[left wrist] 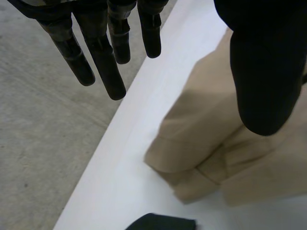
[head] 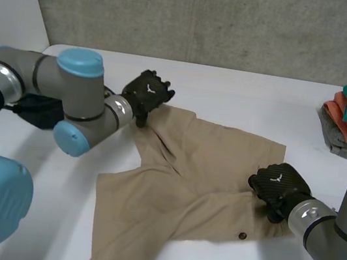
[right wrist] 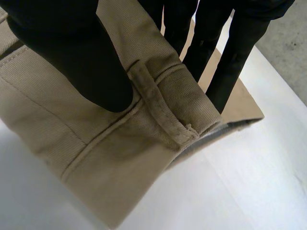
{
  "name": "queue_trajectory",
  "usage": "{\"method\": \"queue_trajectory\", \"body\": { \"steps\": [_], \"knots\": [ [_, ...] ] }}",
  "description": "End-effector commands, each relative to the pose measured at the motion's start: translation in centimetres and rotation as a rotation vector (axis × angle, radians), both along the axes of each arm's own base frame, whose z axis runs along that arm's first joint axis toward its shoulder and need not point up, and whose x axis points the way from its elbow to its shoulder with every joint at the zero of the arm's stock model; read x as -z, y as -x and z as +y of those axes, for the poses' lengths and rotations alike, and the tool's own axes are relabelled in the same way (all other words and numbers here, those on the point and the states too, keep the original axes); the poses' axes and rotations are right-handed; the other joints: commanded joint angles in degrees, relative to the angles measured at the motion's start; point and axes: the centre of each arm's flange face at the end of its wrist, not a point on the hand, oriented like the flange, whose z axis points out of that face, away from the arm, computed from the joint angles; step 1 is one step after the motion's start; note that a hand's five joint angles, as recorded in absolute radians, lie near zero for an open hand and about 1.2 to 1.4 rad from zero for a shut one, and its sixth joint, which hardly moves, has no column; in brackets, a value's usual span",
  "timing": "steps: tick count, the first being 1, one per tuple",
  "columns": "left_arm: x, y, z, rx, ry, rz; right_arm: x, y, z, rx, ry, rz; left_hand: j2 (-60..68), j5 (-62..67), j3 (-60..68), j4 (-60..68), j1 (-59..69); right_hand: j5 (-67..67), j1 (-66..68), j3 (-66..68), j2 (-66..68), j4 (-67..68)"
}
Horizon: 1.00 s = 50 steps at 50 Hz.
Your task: Fold the laundry.
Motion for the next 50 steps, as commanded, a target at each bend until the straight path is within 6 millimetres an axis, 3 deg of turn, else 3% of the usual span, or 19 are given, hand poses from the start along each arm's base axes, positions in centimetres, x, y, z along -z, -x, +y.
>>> {"method": "queue_trajectory", "body": {
  "steps": [1, 7, 11, 19, 23, 35, 42, 45, 50],
  "knots": [
    [-2.4, -1.6, 0.2, -0.016, -0.056, 0.006, -0.1, -0.2, 0.0, -0.004, -0.004, -0.023, 9.06, 9.91, -8.52, 9.38, 9.81, 13.90, 14.70, 12.13, 12.32, 11.55],
    [-2.4, -3.6, 2.1, 0.040, -0.252, -0.032, 0.1, -0.1, 0.0, 0.000, -0.010, -0.022, 22.68, 23.52, 5.10, 23.00, 23.43, 13.90, 14.70, 12.13, 12.32, 11.55],
    [-1.9, -4.4, 2.0, 0.072, -0.312, -0.031, 0.2, -0.2, 0.0, -0.006, -0.012, -0.020, 31.94, 32.79, 14.36, 32.26, 32.69, 13.90, 14.70, 12.13, 12.32, 11.55],
    [-0.3, -4.6, 1.3, 0.067, -0.319, -0.032, 0.7, -0.3, 0.4, -0.015, -0.030, -0.012, 28.26, 29.10, 10.67, 28.58, 29.01, 13.90, 14.70, 12.13, 12.32, 11.55],
    [0.6, -4.1, 1.2, 0.070, -0.317, -0.034, 1.0, -0.3, 0.5, -0.016, -0.037, -0.007, 18.87, 19.72, 1.29, 19.19, 19.62, 13.90, 14.70, 12.13, 12.32, 11.55],
    [2.1, -3.3, 1.2, 0.066, -0.299, -0.063, 1.2, -0.2, 0.5, -0.022, -0.034, 0.005, 27.07, 27.91, 9.48, 27.39, 27.82, 13.90, 14.70, 12.13, 12.32, 11.55],
    [2.6, -2.9, 1.1, 0.060, -0.265, -0.102, 1.4, -0.3, 0.5, -0.025, -0.034, 0.008, 44.20, 45.05, 26.62, 44.52, 44.95, 13.90, 14.70, 12.13, 12.32, 11.55],
    [2.4, -3.0, 1.0, 0.038, -0.248, -0.117, 1.4, -0.3, 0.5, -0.026, -0.033, 0.013, 60.63, 61.47, 43.05, 60.95, 61.38, 13.90, 14.70, 12.13, 12.32, 11.55],
    [1.9, -3.6, 0.9, -0.041, -0.244, -0.151, 1.4, -0.2, 0.5, -0.030, -0.029, 0.019, 60.70, 61.54, 43.12, 61.02, 61.45, 13.90, 14.70, 12.13, 12.32, 11.55]
  ]
}}
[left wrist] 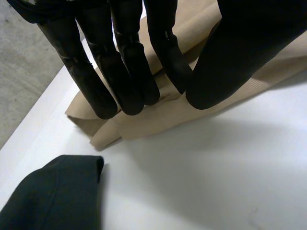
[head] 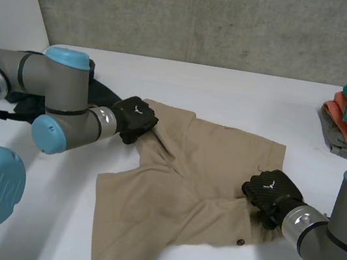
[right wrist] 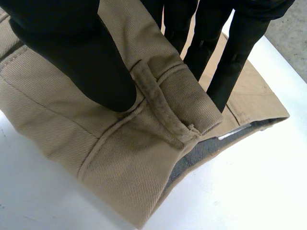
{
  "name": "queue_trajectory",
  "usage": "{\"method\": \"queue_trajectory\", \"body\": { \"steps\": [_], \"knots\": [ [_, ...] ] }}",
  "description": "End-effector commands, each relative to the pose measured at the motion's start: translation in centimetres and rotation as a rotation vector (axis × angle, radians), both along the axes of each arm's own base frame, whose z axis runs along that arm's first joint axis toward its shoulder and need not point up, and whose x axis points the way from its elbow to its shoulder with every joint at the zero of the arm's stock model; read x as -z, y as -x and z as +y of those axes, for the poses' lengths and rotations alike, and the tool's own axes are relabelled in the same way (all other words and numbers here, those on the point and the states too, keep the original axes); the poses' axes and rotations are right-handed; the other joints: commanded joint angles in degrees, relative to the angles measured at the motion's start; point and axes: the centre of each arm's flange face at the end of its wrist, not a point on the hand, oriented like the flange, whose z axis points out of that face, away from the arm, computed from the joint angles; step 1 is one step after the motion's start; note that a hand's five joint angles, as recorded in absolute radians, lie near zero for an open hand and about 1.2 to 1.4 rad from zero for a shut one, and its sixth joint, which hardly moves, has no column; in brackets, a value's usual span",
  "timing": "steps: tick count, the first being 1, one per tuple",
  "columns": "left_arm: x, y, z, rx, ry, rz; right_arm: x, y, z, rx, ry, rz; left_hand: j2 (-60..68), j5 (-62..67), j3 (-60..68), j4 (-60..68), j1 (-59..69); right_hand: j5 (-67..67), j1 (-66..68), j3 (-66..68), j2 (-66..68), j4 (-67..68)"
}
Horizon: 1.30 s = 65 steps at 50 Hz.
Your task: Fold the laundry.
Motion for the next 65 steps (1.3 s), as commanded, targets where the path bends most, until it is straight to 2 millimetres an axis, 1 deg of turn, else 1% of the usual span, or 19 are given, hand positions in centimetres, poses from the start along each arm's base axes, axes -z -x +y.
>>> {"method": "queue_trajectory", "body": {
  "steps": [1, 5, 6, 10, 13, 15, 17, 18, 19, 20, 21, 23, 27, 35, 37, 43, 51, 65],
  "knots": [
    [-0.6, -0.9, -0.1, -0.096, 0.015, -0.065, 0.1, 0.0, 0.0, -0.004, 0.004, 0.009, 12.14, 12.84, 12.51, 11.97, 13.85, 12.80, 14.70, 12.13, 12.32, 11.55],
    [-1.1, -2.2, 0.4, -0.164, -0.018, -0.131, 0.1, 0.0, 0.0, -0.006, 0.003, 0.010, 12.14, 12.84, 12.51, 11.97, 13.85, 12.80, 14.70, 12.13, 12.32, 11.55],
    [-1.1, -2.8, 0.8, -0.179, -0.041, -0.157, 0.1, 0.0, 0.0, -0.009, 0.004, 0.009, 12.14, 12.84, 12.51, 11.97, 13.85, 12.80, 14.70, 12.13, 12.32, 11.55],
    [-1.1, -3.5, 2.0, -0.185, -0.085, -0.197, 0.1, -0.1, 0.1, -0.013, 0.004, 0.010, 12.14, 12.84, 12.51, 11.97, 13.85, 12.80, 14.70, 12.13, 12.32, 11.55],
    [-1.1, -3.6, 2.3, -0.189, -0.091, -0.203, 0.1, -0.2, 0.2, -0.016, 0.005, 0.010, 12.14, 12.84, 12.51, 11.97, 13.85, 12.80, 14.70, 12.13, 12.32, 11.55],
    [-1.6, -3.6, 2.4, -0.198, -0.082, -0.198, 0.1, -0.3, 0.3, -0.019, 0.004, 0.011, 11.82, 12.52, 12.20, 11.66, 13.53, 12.80, 14.70, 12.13, 12.32, 11.55],
    [-2.0, -3.5, 2.3, -0.205, -0.069, -0.189, 0.2, -0.3, 0.3, -0.020, 0.004, 0.012, -6.58, -5.88, -6.20, -6.74, -4.87, 12.80, 14.70, 12.13, 12.32, 11.55],
    [-2.5, -3.4, 2.2, -0.211, -0.051, -0.173, 0.1, -0.4, 0.4, -0.021, 0.004, 0.012, -29.00, -28.30, -28.62, -29.16, -27.29, 12.80, 14.70, 12.13, 12.32, 11.55],
    [-2.8, -3.5, 2.0, -0.219, -0.043, -0.166, 0.2, -0.4, 0.4, -0.021, 0.003, 0.013, -38.05, -37.35, -37.67, -38.21, -36.34, 12.80, 14.70, 12.13, 12.32, 11.55],
    [-3.0, -3.5, 1.8, -0.224, -0.031, -0.157, 0.2, -0.4, 0.4, -0.021, 0.003, 0.013, -43.13, -42.43, -42.76, -43.30, -41.43, 12.80, 14.70, 12.13, 12.32, 11.55],
    [-3.3, -3.5, 1.6, -0.230, -0.018, -0.146, 0.1, -0.4, 0.4, -0.023, 0.004, 0.012, -44.18, -43.48, -43.81, -44.35, -42.48, 12.80, 14.70, 12.13, 12.32, 11.55],
    [-4.0, -3.5, 1.0, -0.249, 0.017, -0.114, 0.2, -0.4, 0.4, -0.023, 0.004, 0.012, -43.19, -42.49, -42.81, -43.35, -41.48, 12.80, 14.70, 12.13, 12.32, 11.55],
    [-4.3, -3.3, 0.3, -0.261, 0.032, -0.066, 0.2, -0.4, 0.5, -0.023, 0.004, 0.012, -40.49, -39.79, -40.12, -40.66, -38.79, 12.80, 14.70, 12.13, 12.32, 11.55],
    [-3.5, -2.6, 0.0, -0.220, 0.011, -0.026, 0.1, -0.3, 0.4, -0.020, 0.007, 0.012, -35.96, -35.26, -35.58, -36.12, -34.25, 12.80, 14.70, 12.13, 12.32, 11.55],
    [-3.3, -2.3, -0.1, -0.197, 0.007, -0.014, 0.2, -0.3, 0.4, -0.021, 0.007, 0.012, -33.10, -32.41, -32.73, -33.27, -31.40, 12.80, 14.70, 12.13, 12.32, 11.55],
    [-2.6, -1.6, 0.0, -0.136, -0.006, 0.002, 0.2, -0.3, 0.3, -0.020, 0.008, 0.010, -30.24, -29.54, -29.86, -30.40, -28.53, 12.80, 14.70, 12.13, 12.32, 11.55],
    [-1.7, -0.8, -0.3, -0.110, 0.009, -0.013, 0.3, -0.3, 0.3, -0.022, 0.008, 0.015, -17.29, -16.59, -16.91, -17.45, -15.58, 12.80, 14.70, 12.13, 12.32, 11.55],
    [-0.3, -0.1, -0.3, -0.080, 0.033, -0.060, 0.3, -0.3, 0.3, -0.023, 0.007, 0.015, -20.98, -20.28, -20.60, -21.14, -19.27, 12.80, 14.70, 12.13, 12.32, 11.55]
  ]
}}
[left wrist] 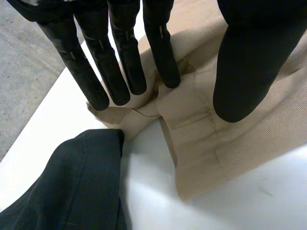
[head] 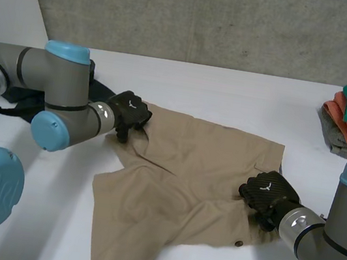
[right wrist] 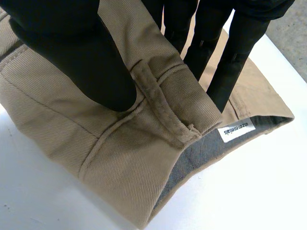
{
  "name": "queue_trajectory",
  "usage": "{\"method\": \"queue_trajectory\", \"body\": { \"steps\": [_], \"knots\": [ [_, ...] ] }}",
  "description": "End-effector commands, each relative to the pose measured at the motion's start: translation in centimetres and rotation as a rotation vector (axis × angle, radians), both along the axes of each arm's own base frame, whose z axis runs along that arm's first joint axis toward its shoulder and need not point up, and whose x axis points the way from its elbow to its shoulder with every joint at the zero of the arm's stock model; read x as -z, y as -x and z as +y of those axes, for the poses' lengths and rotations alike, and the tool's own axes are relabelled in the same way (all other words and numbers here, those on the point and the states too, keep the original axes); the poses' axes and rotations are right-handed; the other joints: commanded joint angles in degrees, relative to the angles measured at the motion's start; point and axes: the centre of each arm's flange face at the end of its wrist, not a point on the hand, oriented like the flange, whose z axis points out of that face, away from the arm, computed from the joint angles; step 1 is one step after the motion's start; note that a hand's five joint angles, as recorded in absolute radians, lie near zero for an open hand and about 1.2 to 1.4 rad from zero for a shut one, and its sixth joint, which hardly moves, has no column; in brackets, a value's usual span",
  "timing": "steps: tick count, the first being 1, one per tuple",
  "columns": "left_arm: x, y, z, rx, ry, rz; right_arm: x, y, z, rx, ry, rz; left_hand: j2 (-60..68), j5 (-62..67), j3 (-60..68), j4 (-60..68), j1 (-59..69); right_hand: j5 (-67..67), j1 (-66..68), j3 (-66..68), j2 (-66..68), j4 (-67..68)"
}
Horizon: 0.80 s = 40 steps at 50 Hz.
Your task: Fold the laundry.
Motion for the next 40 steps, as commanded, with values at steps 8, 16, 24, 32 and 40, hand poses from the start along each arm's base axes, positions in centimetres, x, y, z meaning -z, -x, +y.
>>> {"method": "queue_trajectory", "body": {
  "steps": [8, 16, 24, 32, 40],
  "knots": [
    [1.5, 1.0, -0.2, 0.029, 0.040, -0.048, -0.2, 0.1, -0.1, 0.004, 0.005, -0.002, 18.31, 18.39, 18.39, 18.53, 18.74, 12.79, 14.70, 12.13, 12.32, 11.54],
    [0.6, 0.8, -0.5, -0.045, 0.081, -0.075, -0.2, 0.2, -0.2, 0.009, 0.005, -0.002, 38.24, 38.32, 38.31, 38.45, 38.66, 12.79, 14.70, 12.13, 12.32, 11.54],
    [-2.4, -2.0, 1.4, -0.185, 0.014, -0.152, -0.2, 0.2, 0.0, 0.004, 0.002, -0.002, 38.24, 38.32, 38.31, 38.45, 38.66, 12.79, 14.70, 12.13, 12.32, 11.54],
    [-2.9, -5.0, 3.3, -0.252, -0.041, -0.268, -0.5, -0.2, 0.6, -0.016, 0.007, -0.004, 38.24, 38.32, 38.31, 38.45, 38.66, 12.79, 14.70, 12.13, 12.32, 11.54],
    [-1.9, -4.4, 3.5, -0.243, -0.050, -0.282, -0.7, -0.6, 1.0, -0.027, 0.017, -0.001, 38.24, 38.32, 38.31, 38.45, 38.66, 12.79, 14.70, 12.13, 12.32, 11.54]
  ]
}}
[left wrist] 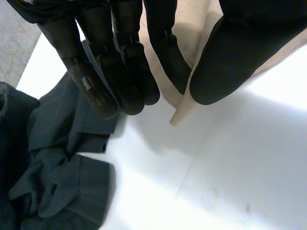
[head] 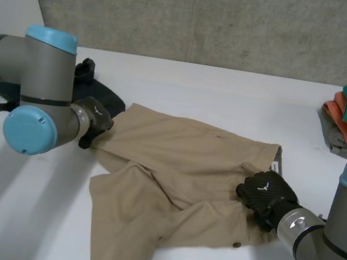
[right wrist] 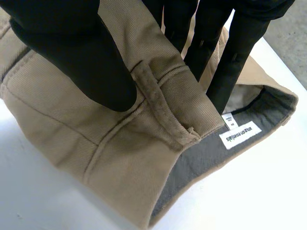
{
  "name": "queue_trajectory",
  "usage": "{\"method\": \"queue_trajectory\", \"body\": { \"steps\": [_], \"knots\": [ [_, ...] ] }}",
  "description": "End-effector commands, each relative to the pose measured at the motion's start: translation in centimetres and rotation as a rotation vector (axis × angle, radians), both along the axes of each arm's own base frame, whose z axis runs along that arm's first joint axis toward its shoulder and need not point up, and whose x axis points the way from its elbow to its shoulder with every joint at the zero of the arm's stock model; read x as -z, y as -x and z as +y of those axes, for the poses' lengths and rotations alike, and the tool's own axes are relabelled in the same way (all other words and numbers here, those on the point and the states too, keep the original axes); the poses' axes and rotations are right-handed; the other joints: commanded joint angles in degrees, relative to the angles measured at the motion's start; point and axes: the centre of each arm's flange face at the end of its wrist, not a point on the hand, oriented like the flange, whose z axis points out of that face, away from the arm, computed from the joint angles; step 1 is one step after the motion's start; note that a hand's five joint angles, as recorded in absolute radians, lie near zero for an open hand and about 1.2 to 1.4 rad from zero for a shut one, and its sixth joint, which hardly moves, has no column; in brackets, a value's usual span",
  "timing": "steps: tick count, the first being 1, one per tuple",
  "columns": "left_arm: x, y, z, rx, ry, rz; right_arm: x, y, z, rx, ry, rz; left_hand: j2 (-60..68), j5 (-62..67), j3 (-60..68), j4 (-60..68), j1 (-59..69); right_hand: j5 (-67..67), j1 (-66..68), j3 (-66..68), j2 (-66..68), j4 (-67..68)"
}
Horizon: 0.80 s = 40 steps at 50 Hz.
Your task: Fold the laundry.
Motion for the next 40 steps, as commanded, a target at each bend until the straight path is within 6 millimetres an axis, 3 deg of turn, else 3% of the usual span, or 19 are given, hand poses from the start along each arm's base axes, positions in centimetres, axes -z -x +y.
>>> {"method": "queue_trajectory", "body": {
  "steps": [1, 2, 3, 5, 13, 19, 25, 33, 40],
  "knots": [
    [0.7, 0.5, -0.2, -0.003, 0.000, -0.015, -0.2, -0.3, 0.4, -0.008, 0.007, 0.003, 10.84, 12.34, 11.13, 10.62, 13.75, 12.79, 14.70, 12.13, 12.32, 11.54],
    [0.2, 0.4, -0.3, -0.017, 0.010, -0.017, -0.3, -0.3, 0.5, -0.011, 0.010, -0.001, -12.48, -10.98, -12.19, -12.70, -9.57, 12.79, 14.70, 12.13, 12.32, 11.54],
    [-0.1, 0.4, -0.3, -0.024, 0.012, -0.019, -0.4, -0.4, 0.5, -0.014, 0.016, -0.004, -26.87, -25.37, -26.58, -27.09, -23.96, 12.79, 14.70, 12.13, 12.32, 11.54],
    [-0.8, 0.3, -0.3, -0.039, 0.024, -0.008, -0.6, -0.5, 0.6, -0.017, 0.021, -0.009, -40.27, -38.77, -39.98, -40.49, -37.36, 12.79, 14.70, 12.13, 12.32, 11.54],
    [-6.0, -0.5, 0.3, -0.111, 0.085, 0.165, -2.2, -1.3, -0.3, -0.016, 0.090, -0.060, -42.99, -41.50, -42.70, -43.21, -40.08, 12.79, 14.70, 12.13, 12.32, 11.54],
    [-7.8, -1.1, 3.9, -0.148, 0.000, 0.313, -3.1, -2.2, -1.4, 0.009, 0.096, -0.137, -42.15, -40.66, -41.86, -42.37, -39.25, 12.79, 14.70, 12.13, 12.32, 11.54],
    [-6.7, -1.9, 9.3, -0.176, -0.180, 0.405, -2.7, -2.9, -2.6, 0.070, 0.060, -0.193, -40.48, -38.98, -40.19, -40.70, -37.57, 12.79, 14.70, 12.13, 12.32, 11.54],
    [-4.5, -3.0, 15.0, -0.255, -0.403, 0.493, -2.6, -3.2, -3.0, 0.119, 0.054, -0.223, -40.30, -38.81, -40.01, -40.52, -37.39, 12.79, 14.70, 12.13, 12.32, 11.54],
    [-2.5, -3.3, 16.8, -0.333, -0.507, 0.514, -2.8, -3.2, -3.2, 0.122, 0.065, -0.230, -41.47, -39.98, -41.19, -41.69, -38.57, 12.79, 14.70, 12.13, 12.32, 11.54]
  ]
}}
